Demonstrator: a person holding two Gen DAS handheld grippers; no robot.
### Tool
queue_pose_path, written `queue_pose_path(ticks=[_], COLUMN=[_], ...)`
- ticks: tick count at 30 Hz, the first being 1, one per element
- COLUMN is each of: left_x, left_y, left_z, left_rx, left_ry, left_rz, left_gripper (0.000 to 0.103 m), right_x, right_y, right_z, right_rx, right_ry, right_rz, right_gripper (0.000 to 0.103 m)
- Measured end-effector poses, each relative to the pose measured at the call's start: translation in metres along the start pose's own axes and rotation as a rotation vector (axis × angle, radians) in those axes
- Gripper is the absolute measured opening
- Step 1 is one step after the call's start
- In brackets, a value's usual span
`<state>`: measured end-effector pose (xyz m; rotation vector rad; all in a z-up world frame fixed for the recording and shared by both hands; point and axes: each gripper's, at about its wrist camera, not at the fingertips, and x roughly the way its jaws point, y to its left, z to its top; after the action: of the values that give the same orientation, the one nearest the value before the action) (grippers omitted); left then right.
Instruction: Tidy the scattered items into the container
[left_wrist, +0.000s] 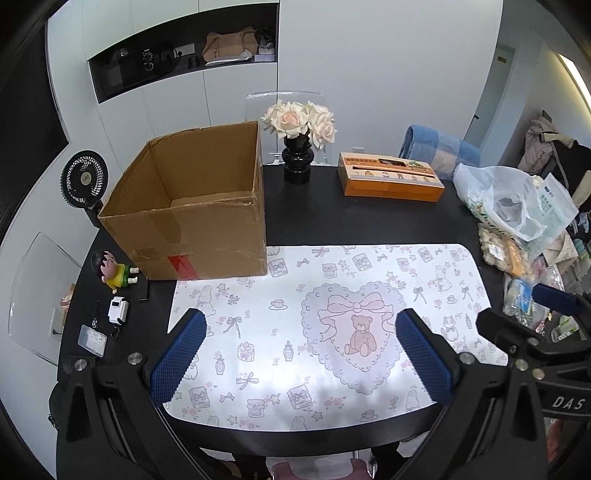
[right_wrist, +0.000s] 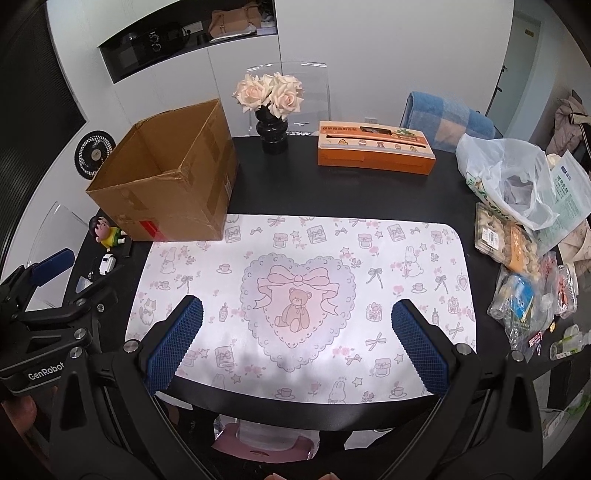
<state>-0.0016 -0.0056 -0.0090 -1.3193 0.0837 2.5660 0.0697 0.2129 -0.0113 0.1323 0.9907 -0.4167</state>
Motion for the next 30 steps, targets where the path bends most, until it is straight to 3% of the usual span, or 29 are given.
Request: queue_pose_path(ticks=[18, 23, 27, 30], left_x=[0.004, 0.004, 0.003, 0.001], left_y=[-0.001, -0.005, -0.003, -0.001], left_z=[-0.001, -0.004, -0.006, -0.005], left_rx=[-0.016, 0.004, 0.002, 0.003], left_ry=[0.026, 0.009, -0.023, -0.039], left_rz=[-0.058, -0.013, -0.032, -0.007], left_gripper=[0.102, 0.102, 0.102, 0.102], right_x=[-0.004, -0.001, 0.002, 0.005], right_y=[-0.015, -0.020, -0.022, -0.023], right_z=[0.000, 0.000, 0.000, -0.001], right_rx=[0.035, 0.046, 0.052, 0.055], right_ry=[-0.003, 0.005, 0.012, 0.018], right_rz=[-0.029, -0.035, -0.031, -0.027], right_gripper=[0.103, 0.103, 0.103, 0.103])
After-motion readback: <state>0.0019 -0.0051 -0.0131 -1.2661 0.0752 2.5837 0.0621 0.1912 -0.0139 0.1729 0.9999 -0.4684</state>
